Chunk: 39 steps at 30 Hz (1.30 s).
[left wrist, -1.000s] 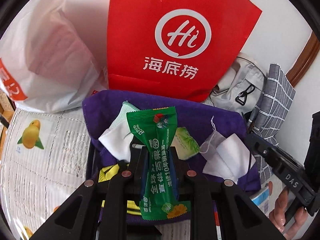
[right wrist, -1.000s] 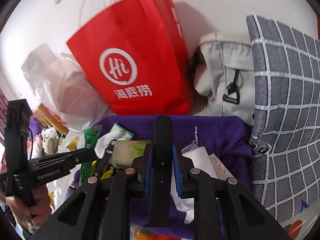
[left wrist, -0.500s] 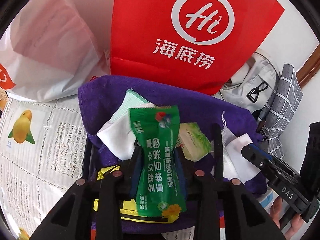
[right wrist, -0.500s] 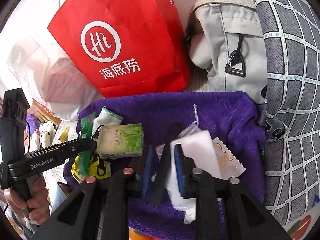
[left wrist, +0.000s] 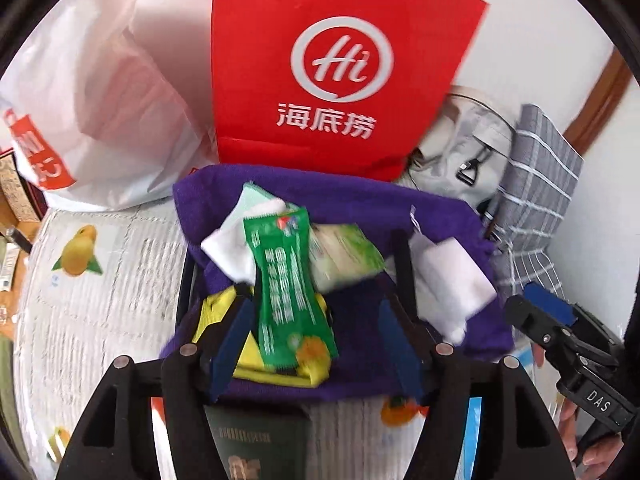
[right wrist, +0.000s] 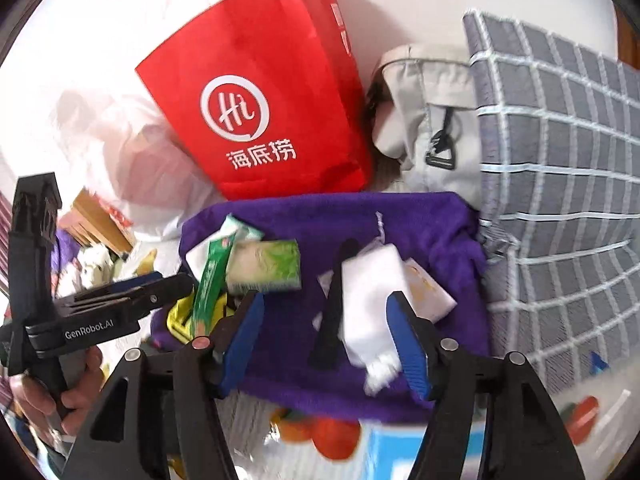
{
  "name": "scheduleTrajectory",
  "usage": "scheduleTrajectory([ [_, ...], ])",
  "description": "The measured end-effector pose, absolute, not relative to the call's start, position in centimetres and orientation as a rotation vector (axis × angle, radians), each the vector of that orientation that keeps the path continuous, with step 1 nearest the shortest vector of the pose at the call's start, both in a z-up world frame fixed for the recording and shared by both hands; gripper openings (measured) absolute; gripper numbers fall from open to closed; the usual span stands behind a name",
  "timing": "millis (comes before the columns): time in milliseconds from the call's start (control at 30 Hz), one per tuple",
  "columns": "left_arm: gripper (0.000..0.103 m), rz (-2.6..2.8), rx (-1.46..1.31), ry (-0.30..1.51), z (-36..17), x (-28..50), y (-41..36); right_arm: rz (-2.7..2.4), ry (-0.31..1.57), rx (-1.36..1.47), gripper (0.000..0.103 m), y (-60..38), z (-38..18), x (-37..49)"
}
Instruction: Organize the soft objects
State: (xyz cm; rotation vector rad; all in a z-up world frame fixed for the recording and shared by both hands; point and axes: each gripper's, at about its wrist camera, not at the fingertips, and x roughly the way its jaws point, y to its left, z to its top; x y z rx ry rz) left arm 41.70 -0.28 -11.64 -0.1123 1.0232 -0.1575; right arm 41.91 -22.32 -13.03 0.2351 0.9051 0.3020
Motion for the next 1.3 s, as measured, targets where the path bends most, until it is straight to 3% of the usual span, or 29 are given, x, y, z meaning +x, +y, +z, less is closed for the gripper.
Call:
scheduleTrajectory([
  [100,0.070,-0.155,-0.092,1.003,-10.3,39.1,-0.9,0.269,0.882,0.185,0.067,-22.7,-11.5,38.9],
  [167,0.074,-0.145,-0.072,0.979,-9.0,36.9,-1.2,0.266,0.876,0.169,0.078,-22.9,-10.6,36.9],
  [267,0.088,-0.148,-0.067,0.957,-7.5,33.9,-1.4,0.257,0.873,0.158,0.087,-23.3,-9.6,33.7],
  [467,0.096,-0.136,-0.055,0.908,-5.0,27.5,-2.1,0.180,0.850,0.125,0.102,-23.7,-8.2,27.3],
  [933,0.098,-0.094,-0.033,0.809,-2.5,13.0,-2.6,0.092,0.811,0.139,0.103,-25.7,-5.8,13.4],
  [1300,0.098,-0.067,-0.013,0.756,-1.8,7.7,-2.5,0.066,0.758,0.127,0.103,-26.1,-4.5,7.0],
])
